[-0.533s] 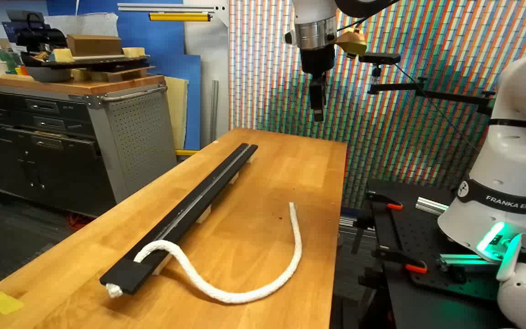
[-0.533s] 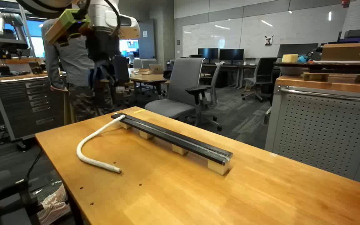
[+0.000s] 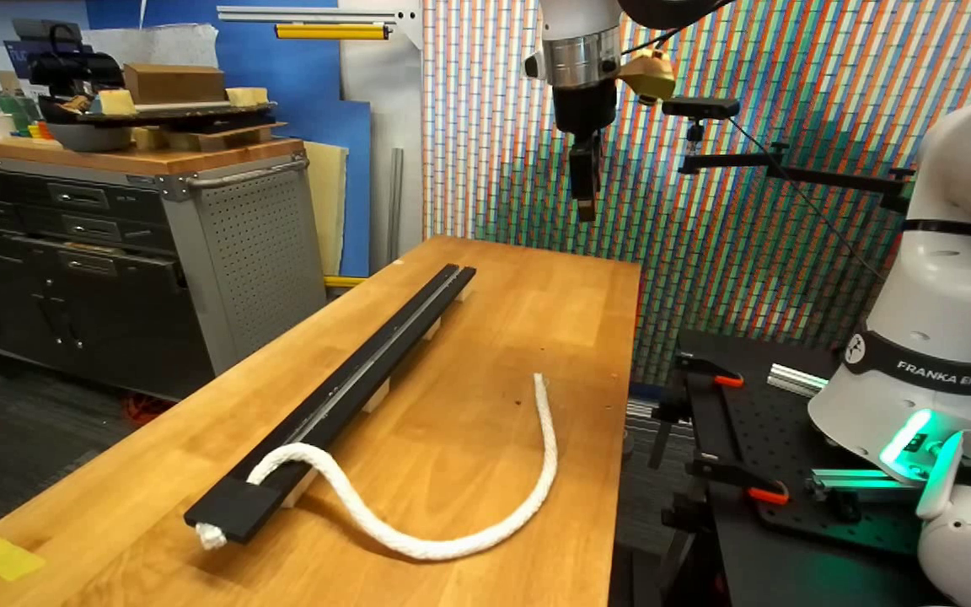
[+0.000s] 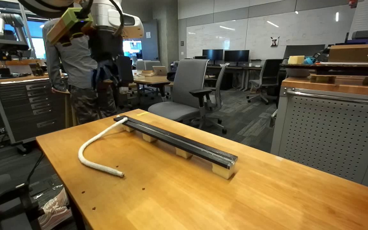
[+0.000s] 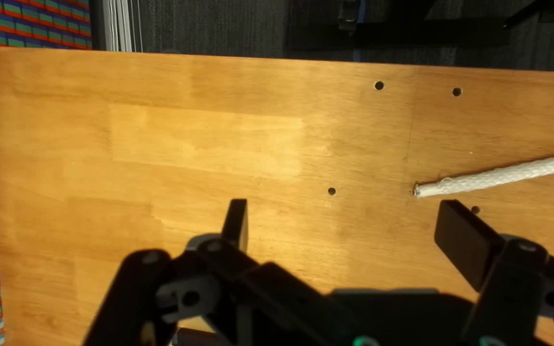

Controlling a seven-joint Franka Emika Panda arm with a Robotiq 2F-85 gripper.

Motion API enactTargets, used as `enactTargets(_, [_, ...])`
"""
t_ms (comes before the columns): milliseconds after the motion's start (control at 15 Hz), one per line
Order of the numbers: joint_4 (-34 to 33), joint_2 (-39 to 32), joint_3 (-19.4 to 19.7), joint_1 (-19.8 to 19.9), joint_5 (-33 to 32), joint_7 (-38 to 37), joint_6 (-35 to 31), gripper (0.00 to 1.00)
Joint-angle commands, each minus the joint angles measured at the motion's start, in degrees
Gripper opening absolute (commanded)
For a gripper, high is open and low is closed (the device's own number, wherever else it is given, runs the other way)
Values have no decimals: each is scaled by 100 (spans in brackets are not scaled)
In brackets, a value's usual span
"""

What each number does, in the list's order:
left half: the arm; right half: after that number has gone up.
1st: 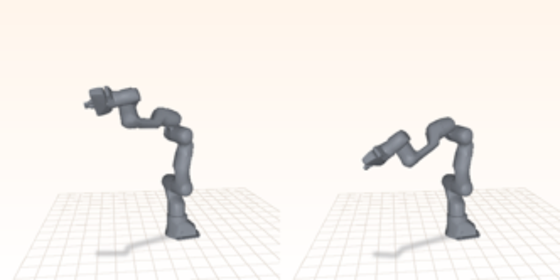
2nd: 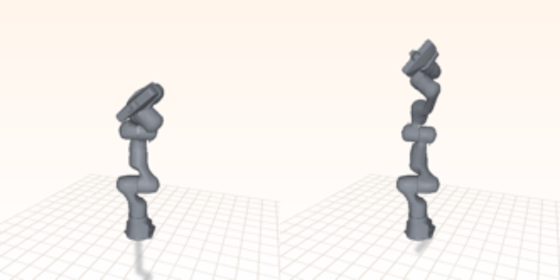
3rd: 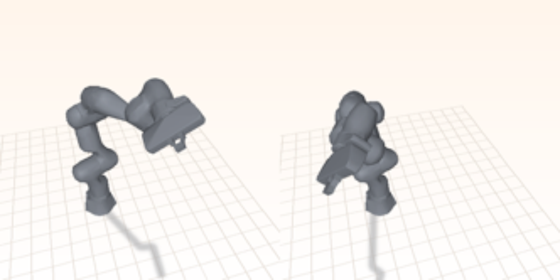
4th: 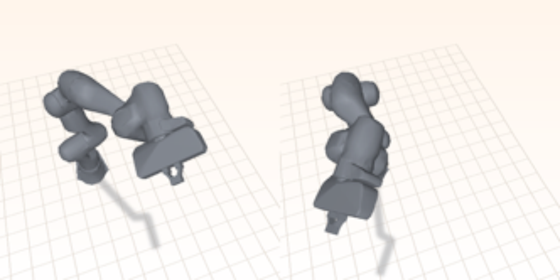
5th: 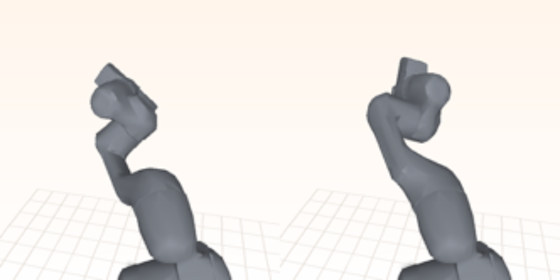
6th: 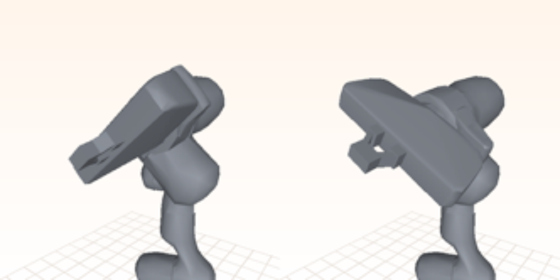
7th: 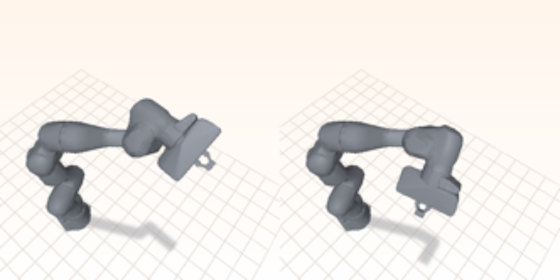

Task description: Pick up the white rope and put it in between the black object.

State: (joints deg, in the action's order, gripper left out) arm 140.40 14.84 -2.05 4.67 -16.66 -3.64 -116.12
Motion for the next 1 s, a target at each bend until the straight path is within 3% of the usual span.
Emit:
enactTargets(0, [2,-16,106,-85,83,-55,-86,100])
enactTargets(267, [-95,-223,312,-32,726,-199,-250,100])
enactTargets(533, [-52,-454,494,14,1431,-613,-868,100])
enactTargets(933, [140,-937,464,4,1669,-1458,-1508,100])
